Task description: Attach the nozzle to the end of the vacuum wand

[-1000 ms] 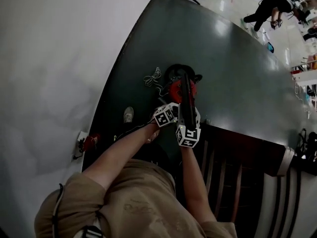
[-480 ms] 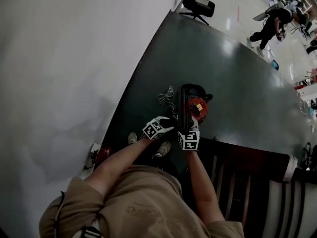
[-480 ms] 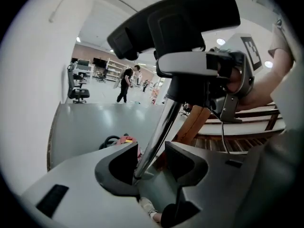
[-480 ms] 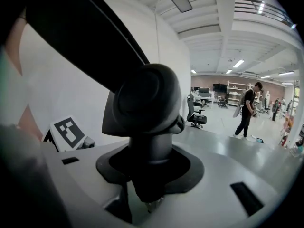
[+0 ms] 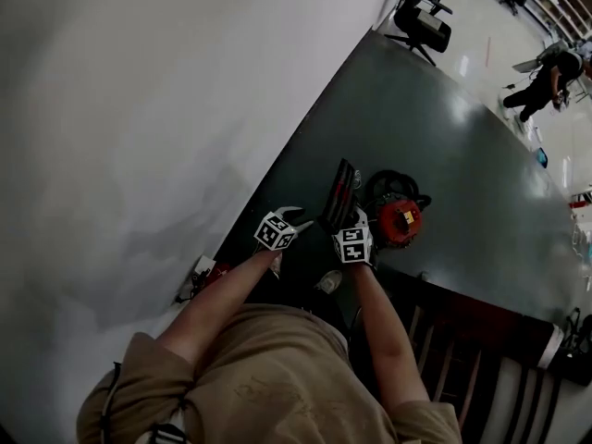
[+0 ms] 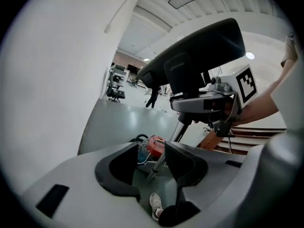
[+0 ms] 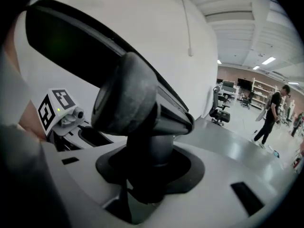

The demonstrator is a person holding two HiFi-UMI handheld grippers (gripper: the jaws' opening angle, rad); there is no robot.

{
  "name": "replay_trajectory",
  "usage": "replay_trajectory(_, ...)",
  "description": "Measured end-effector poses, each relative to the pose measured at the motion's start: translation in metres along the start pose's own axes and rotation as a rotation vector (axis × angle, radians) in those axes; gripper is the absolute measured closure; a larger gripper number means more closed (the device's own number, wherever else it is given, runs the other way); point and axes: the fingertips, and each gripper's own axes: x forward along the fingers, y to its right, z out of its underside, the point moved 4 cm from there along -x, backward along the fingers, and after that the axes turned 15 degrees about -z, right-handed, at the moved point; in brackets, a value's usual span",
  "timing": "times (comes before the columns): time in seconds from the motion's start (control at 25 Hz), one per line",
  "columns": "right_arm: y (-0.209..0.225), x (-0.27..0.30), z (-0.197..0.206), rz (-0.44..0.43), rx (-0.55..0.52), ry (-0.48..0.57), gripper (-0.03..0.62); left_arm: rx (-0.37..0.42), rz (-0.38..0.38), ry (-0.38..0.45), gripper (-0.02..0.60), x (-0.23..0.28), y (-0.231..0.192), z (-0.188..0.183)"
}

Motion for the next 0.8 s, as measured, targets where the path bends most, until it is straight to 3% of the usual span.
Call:
replay_trajectory(0.52, -0.101, 0.211, -0.014, -0.213, -0.128, -0.234, 0.425, -0.206, -0.257, -0.012, 0.413, -0.119, -0.168, 0.089)
replay_trajectory(0.8, -0.145, 0.312, 0.004, -0.239, -0.208, -0.328, 0.428, -0.280, -0.323, 0.021, 0.413, -0.177, -0.206, 0.112)
